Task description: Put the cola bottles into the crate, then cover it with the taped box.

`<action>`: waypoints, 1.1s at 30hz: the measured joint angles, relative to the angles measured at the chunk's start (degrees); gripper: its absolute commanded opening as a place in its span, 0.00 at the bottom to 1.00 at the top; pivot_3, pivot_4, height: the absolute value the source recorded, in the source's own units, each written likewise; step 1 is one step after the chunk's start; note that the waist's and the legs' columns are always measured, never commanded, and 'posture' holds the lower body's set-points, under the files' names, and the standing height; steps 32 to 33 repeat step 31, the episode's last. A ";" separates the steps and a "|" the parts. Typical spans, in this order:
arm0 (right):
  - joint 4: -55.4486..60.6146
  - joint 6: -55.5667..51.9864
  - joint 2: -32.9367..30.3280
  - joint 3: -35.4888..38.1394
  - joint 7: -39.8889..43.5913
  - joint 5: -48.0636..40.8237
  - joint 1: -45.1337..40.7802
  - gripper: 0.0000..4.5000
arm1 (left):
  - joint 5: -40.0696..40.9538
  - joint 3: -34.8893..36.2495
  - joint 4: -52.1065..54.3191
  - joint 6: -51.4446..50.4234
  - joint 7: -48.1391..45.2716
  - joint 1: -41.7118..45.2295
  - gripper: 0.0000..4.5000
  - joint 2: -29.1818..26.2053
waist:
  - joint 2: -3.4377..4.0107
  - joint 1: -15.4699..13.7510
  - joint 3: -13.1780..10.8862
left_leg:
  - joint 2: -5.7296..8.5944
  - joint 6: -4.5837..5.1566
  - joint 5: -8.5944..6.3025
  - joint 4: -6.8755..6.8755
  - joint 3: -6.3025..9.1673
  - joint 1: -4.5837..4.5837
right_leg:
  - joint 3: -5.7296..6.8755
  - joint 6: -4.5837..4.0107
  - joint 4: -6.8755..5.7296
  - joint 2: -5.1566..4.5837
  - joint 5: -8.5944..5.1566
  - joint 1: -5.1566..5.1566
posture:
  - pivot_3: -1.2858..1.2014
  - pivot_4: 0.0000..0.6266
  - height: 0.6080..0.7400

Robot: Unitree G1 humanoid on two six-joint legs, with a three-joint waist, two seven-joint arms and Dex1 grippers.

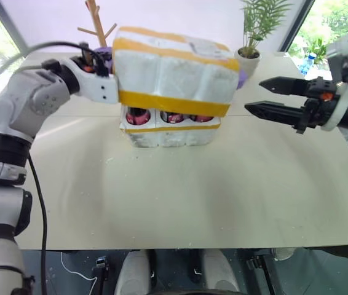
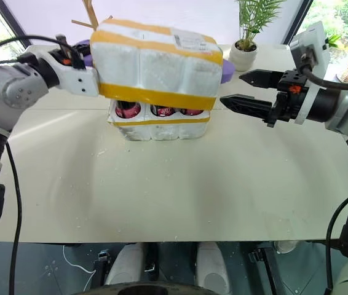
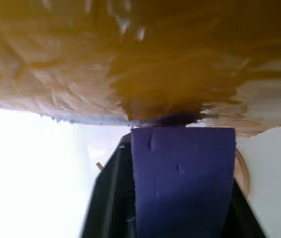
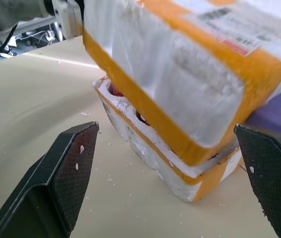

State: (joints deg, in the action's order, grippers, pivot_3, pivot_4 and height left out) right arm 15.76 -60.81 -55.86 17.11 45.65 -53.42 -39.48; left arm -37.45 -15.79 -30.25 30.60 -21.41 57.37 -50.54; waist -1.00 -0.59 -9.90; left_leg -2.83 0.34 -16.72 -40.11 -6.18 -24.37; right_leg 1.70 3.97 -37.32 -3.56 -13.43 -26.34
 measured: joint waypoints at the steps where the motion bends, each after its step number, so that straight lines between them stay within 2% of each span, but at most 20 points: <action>1: -0.02 0.01 0.05 0.00 -0.06 0.01 0.00 1.00 | -0.81 -0.24 0.08 -0.07 0.28 -0.60 0.63 -0.12 | 0.00 -0.04 0.00 | 0.00 0.00 0.00 0.00 0.00 0.00 | 0.00 0.00 0.00 0.00 0.00 0.00 | 0.52 0.24 1.00; 4: -0.01 0.24 0.12 -0.04 -0.02 0.07 0.06 1.00 | -1.23 -0.08 2.96 -0.25 0.41 -3.82 0.97 -1.34 | 0.00 -0.08 0.00 | -0.01 0.00 0.00 0.00 0.00 -0.01 | 0.00 0.00 0.00 -0.02 0.00 0.01 | 0.52 0.24 1.00; 8: -0.01 1.38 -0.24 -0.05 0.60 0.81 1.92 1.00 | 3.37 4.09 10.85 -0.46 -1.40 -13.70 0.97 -4.19 | 0.00 0.04 0.00 | -0.06 0.00 0.00 0.02 -0.01 0.00 | -0.01 0.00 0.02 -0.03 0.00 -0.02 | 0.52 0.24 1.00; 10: -0.29 1.99 -0.71 -0.23 1.07 1.59 3.64 1.00 | 8.47 7.94 16.39 -0.89 -3.39 -20.92 0.97 -6.35 | 0.00 0.08 0.00 | -0.10 0.00 0.00 0.02 0.01 0.00 | -0.01 0.00 0.01 -0.03 0.00 -0.01 | 0.52 0.24 1.00; 13: -0.99 3.94 -1.74 -0.64 2.64 3.68 5.91 1.00 | 22.46 16.85 24.73 -7.91 -9.66 -31.52 0.97 -7.02 | 0.01 0.10 0.01 | -0.16 0.01 0.00 0.00 0.02 0.03 | -0.02 0.00 -0.01 -0.07 0.00 0.03 | 0.52 0.24 1.00; 15: -2.26 5.39 -1.94 -1.01 3.74 5.23 6.81 1.00 | 33.12 23.16 29.05 -15.82 -15.12 -37.04 0.97 -7.11 | 0.01 0.12 0.01 | -0.14 0.00 0.00 -0.01 0.02 0.07 | -0.02 0.00 -0.02 -0.08 0.00 0.07 | 0.52 0.24 1.00; 17: -4.16 7.08 -2.00 -1.78 5.08 7.16 7.18 1.00 | 46.06 29.71 33.08 -28.67 -21.30 -41.13 0.97 -7.46 | 0.01 0.09 0.01 | -0.13 -0.01 0.00 -0.01 0.03 0.15 | -0.02 0.00 -0.04 -0.06 0.00 0.16 | 0.52 0.24 1.00; 20: -6.88 9.29 -1.98 -4.14 7.05 9.53 6.55 1.00 | 65.82 38.05 35.09 -52.77 -27.88 -41.43 0.97 -9.51 | 0.00 0.06 0.01 | -0.11 -0.05 0.03 -0.01 0.12 0.20 | 0.00 0.00 -0.03 -0.01 -0.01 0.23 | 0.52 0.24 1.00; 21: -8.43 9.99 -1.95 -5.52 8.03 10.31 5.43 1.00 | 72.94 40.75 34.34 -61.91 -30.77 -40.65 0.97 -11.89 | -0.01 0.18 0.01 | -0.10 -0.05 0.03 -0.01 0.14 0.21 | 0.00 0.00 -0.05 0.00 -0.01 0.22 | 0.52 0.24 1.00; 23: -10.64 10.94 -1.80 -7.49 9.89 11.37 2.92 1.00 | 80.04 44.05 32.51 -70.89 -35.68 -38.65 0.97 -16.16 | 0.02 0.37 -0.01 | -0.06 -0.04 0.02 0.02 0.15 0.25 | -0.02 0.00 -0.04 -0.01 -0.02 0.22 | 0.52 0.24 1.00; 27: -13.10 12.40 -1.55 -10.12 13.77 12.61 -1.09 1.00 | 83.62 45.75 29.31 -76.75 -43.54 -37.60 0.97 -21.87 | 0.05 0.53 0.00 | -0.05 -0.04 0.02 0.11 0.09 0.30 | -0.01 -0.03 -0.04 0.04 -0.03 0.22 | 0.52 0.24 1.00; 33: -14.44 13.29 -1.31 -11.80 16.40 13.64 -2.95 1.00 | 82.86 45.16 26.88 -77.29 -48.00 -37.59 0.97 -23.73 | 0.06 0.53 0.00 | -0.05 -0.04 0.02 0.12 0.05 0.29 | -0.01 -0.05 -0.03 0.06 -0.04 0.21 | 0.52 0.24 1.00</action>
